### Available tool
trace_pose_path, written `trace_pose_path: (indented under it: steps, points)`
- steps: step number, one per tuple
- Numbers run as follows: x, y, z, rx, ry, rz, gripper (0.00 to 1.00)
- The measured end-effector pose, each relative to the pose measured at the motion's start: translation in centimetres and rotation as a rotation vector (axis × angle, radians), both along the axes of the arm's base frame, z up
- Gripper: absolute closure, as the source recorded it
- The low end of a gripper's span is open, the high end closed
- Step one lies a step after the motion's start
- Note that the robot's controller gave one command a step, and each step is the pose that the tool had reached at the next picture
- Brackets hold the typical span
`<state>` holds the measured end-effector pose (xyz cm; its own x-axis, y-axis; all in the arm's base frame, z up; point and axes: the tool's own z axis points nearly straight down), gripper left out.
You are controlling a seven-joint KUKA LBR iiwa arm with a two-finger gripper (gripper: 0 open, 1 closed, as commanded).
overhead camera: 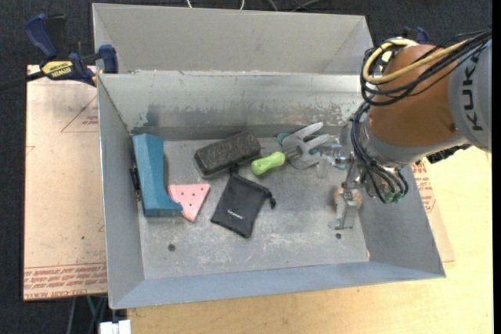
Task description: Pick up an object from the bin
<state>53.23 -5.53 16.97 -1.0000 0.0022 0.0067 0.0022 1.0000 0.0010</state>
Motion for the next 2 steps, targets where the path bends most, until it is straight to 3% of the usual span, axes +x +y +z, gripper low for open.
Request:
trace_pose_path:
  steps: [1, 2]
  points:
    - [0.2, 0.0, 0.5, -0.001, -0.008, 0.002, 0.00]
    - [8.0, 4.3, -7.1, -0.001, -0.017, 0.079, 0.00]
